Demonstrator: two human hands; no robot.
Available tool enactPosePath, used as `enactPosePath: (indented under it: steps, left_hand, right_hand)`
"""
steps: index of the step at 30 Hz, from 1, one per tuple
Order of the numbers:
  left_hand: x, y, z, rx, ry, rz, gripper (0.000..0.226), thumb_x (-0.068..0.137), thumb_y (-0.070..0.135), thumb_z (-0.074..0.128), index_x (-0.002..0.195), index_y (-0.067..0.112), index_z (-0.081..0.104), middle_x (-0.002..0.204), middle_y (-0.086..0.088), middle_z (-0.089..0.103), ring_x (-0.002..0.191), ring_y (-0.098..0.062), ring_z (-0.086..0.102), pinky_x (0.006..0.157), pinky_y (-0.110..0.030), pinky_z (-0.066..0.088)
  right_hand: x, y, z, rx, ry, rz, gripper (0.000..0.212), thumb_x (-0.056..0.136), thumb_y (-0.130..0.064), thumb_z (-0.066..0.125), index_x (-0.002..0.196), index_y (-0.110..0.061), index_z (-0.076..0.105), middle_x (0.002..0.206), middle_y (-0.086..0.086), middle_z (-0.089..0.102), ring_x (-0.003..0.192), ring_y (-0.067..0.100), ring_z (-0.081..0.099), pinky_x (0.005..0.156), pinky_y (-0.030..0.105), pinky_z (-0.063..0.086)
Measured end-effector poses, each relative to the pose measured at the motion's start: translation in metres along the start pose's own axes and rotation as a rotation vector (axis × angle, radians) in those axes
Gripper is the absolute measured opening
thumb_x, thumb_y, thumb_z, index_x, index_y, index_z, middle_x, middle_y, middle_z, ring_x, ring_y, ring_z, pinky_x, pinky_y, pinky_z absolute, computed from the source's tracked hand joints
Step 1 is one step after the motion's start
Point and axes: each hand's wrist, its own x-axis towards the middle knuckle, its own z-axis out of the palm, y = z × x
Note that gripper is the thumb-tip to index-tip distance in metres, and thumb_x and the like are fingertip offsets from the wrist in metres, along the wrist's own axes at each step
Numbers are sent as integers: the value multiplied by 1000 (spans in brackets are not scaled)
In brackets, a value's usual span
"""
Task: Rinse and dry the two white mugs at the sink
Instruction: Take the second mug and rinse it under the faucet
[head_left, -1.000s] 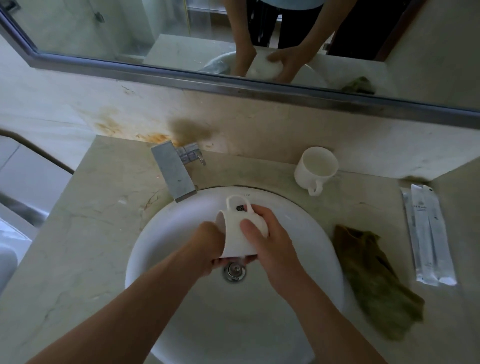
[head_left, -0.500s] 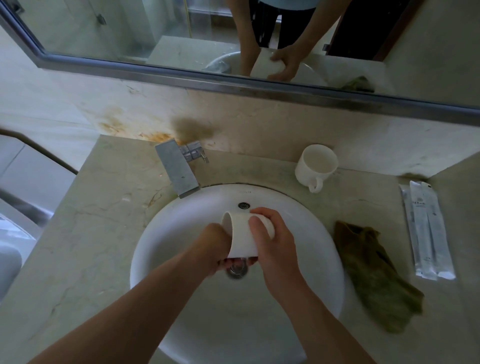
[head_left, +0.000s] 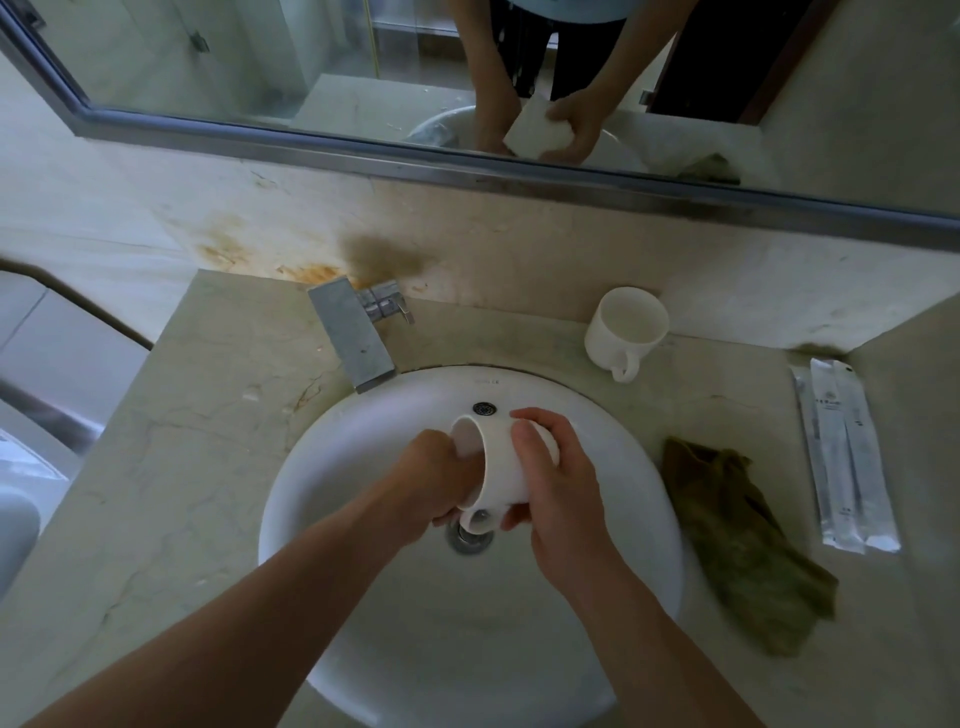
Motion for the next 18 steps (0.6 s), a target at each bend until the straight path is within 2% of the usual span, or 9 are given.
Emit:
enactPosePath:
  steps: [2, 4, 6, 7, 9, 11, 13, 16, 18]
  left_hand:
    - [2, 3, -4, 284, 42, 118, 24, 88, 10, 59, 65, 9, 57, 63, -10, 64, 44, -16, 47, 48, -24, 38]
    - [7, 1, -10, 725, 223, 422, 11, 88, 17, 64, 77, 17, 61, 73, -2, 66, 56, -18, 51, 58, -28, 40]
    - [16, -9, -14, 842, 291, 823, 10, 82, 24, 71, 77, 23, 63, 57, 5, 55, 48, -22, 50, 54, -27, 35]
    - [17, -16, -15, 838, 274, 939, 11, 82, 30, 65, 75, 22, 63, 53, 4, 55, 44, -24, 52, 51, -27, 34]
    - [16, -23, -15, 742, 179, 858, 26, 85, 39, 48, 81, 20, 65, 62, -3, 66, 56, -30, 62, 55, -31, 41]
    - [10, -18, -15, 598, 109, 624, 25, 87, 32, 50, 86, 14, 67, 75, -9, 72, 70, -34, 66, 63, -37, 50]
    - [8, -19, -12, 324, 52, 364, 22, 92, 17, 55, 87, 2, 71, 74, -15, 71, 64, -34, 66, 57, -38, 54]
    - [3, -20, -9, -116, -78, 59, 21, 93, -1, 54, 81, -11, 68, 59, -18, 58, 44, -23, 50, 42, -24, 35]
    - [0, -16, -9, -4, -74, 48, 21, 92, 2, 54, 75, -3, 66, 56, -14, 59, 41, -22, 49, 41, -21, 35]
  right_hand:
    - [2, -6, 3, -44, 12, 142, 18, 98, -41, 64, 108, -28, 73, 107, 9, 73, 81, 27, 72, 42, 27, 47]
    - [7, -11, 3, -112, -49, 406, 36, 95, -49, 63, 112, -20, 73, 100, 11, 73, 74, 24, 66, 40, 23, 40]
    - [6, -14, -2, -159, -146, 587, 48, 91, -53, 64, 117, -14, 74, 97, 12, 76, 69, 25, 69, 38, 21, 37]
    - [6, -13, -4, -170, -190, 611, 50, 90, -55, 64, 117, -14, 76, 96, 11, 78, 66, 25, 73, 40, 22, 38]
    - [6, -8, -7, -186, -229, 579, 50, 90, -59, 64, 115, -18, 78, 100, 9, 83, 75, 28, 80, 52, 28, 53]
    - [6, 0, -9, -154, -207, 454, 43, 92, -60, 62, 112, -25, 78, 108, 6, 82, 92, 28, 80, 69, 37, 63]
    - [2, 3, -4, -50, -177, 311, 33, 95, -53, 60, 111, -28, 76, 109, 6, 77, 87, 22, 74, 57, 31, 56]
    - [1, -1, 5, 159, -130, 298, 32, 98, -44, 60, 114, -21, 74, 109, 18, 75, 84, 28, 72, 50, 31, 52]
    - [4, -6, 9, 193, -93, 425, 27, 97, -39, 62, 107, -17, 75, 98, 16, 75, 79, 29, 69, 48, 29, 51]
